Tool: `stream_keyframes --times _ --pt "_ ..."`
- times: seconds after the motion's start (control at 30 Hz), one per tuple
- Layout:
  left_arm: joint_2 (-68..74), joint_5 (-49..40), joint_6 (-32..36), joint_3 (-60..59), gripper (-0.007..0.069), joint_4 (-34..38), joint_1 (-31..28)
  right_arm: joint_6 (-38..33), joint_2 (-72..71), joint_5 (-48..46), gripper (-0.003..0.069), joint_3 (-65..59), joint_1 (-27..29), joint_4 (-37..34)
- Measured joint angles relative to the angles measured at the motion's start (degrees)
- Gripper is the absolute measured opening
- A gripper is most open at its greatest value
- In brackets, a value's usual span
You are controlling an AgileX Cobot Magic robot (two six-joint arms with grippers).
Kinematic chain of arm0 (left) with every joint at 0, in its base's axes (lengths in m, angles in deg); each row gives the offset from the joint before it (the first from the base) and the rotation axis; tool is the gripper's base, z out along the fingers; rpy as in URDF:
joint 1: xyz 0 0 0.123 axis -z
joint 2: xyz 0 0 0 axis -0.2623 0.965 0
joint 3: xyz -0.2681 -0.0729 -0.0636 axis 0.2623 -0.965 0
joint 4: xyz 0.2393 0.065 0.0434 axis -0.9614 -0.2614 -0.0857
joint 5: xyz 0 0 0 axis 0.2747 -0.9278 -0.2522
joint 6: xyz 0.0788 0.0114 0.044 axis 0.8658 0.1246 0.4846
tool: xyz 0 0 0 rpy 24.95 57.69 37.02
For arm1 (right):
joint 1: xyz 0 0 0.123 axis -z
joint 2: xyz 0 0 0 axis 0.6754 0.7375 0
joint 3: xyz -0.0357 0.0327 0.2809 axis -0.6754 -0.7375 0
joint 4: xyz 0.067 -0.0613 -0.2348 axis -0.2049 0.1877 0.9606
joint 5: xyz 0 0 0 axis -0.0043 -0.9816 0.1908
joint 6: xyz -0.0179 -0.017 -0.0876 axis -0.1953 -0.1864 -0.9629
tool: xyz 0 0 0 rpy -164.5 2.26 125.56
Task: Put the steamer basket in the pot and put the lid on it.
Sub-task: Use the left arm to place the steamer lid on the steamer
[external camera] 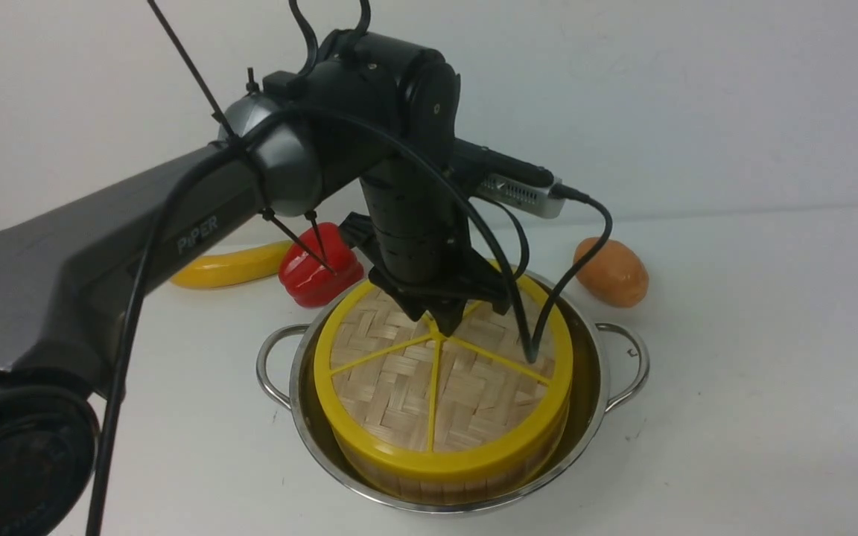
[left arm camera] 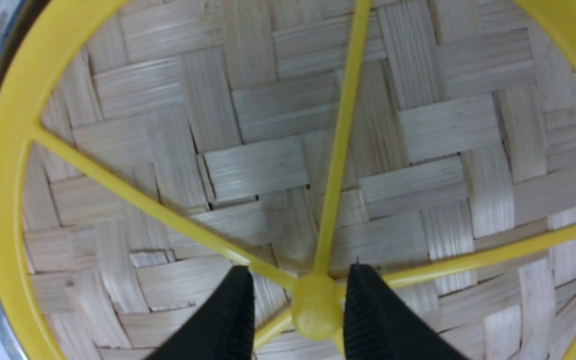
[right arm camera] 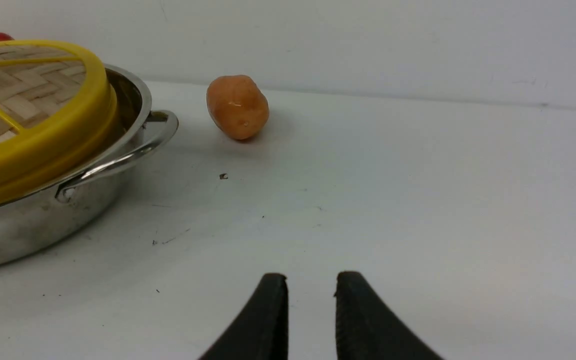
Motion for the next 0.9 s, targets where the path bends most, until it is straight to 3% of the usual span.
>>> stream_keyframes --times 0.27,0.9 --pt "0.0 0.0 0.0 0.0 0.0144 0.73 0.0 0.0 0.0 0.0 0.0141 0.0 -0.07 0.0" --pt "0.0 0.0 0.0 0.0 0.0143 0.38 0.0 0.0 0.0 0.0 0.0162 0.0 -1.23 0.0"
